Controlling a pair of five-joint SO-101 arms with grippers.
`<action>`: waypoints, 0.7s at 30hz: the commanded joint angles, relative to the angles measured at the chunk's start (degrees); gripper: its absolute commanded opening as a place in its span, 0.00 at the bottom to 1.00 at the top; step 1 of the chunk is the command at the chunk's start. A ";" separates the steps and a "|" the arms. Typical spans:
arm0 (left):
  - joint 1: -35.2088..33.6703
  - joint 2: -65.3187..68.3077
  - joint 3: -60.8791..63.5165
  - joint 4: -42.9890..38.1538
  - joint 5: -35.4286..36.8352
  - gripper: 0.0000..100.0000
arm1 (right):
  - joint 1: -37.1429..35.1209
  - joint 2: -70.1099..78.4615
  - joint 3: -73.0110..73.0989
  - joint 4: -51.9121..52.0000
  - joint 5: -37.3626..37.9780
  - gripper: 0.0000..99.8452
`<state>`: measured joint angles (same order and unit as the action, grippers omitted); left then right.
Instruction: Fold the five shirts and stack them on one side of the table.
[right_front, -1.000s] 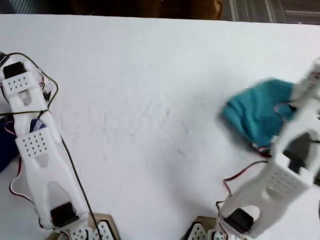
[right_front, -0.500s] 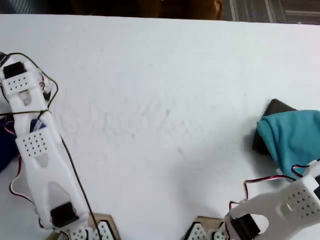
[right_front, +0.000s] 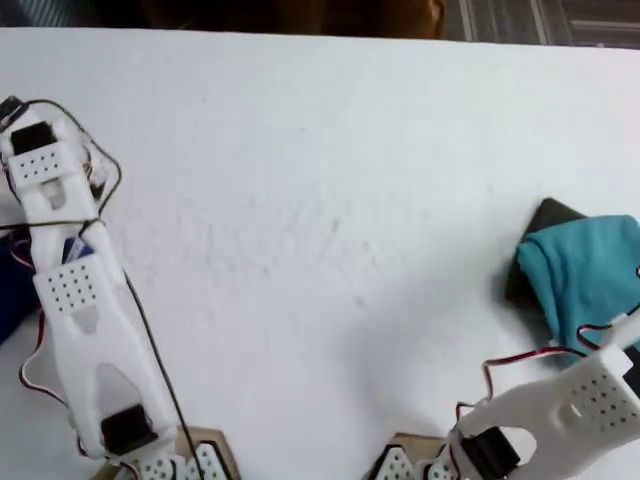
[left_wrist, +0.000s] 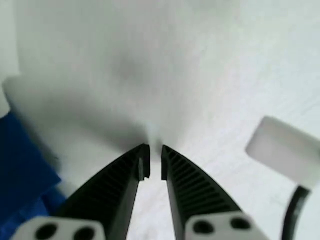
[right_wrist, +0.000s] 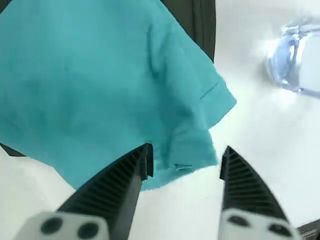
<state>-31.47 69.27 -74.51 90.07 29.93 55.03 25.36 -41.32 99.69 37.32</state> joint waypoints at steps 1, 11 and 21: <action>1.32 -0.62 -1.54 -0.88 -1.41 0.07 | -0.40 -7.08 -7.74 1.36 2.11 0.25; 4.40 -0.62 -1.27 -1.93 -18.73 0.07 | -6.20 -23.78 -10.99 1.71 1.14 0.25; 7.65 -0.62 -1.54 7.38 -34.64 0.07 | -13.32 -56.40 24.18 1.36 -6.95 0.25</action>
<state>-25.58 69.27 -74.59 93.32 -0.57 44.48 -19.38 -27.08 100.22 30.90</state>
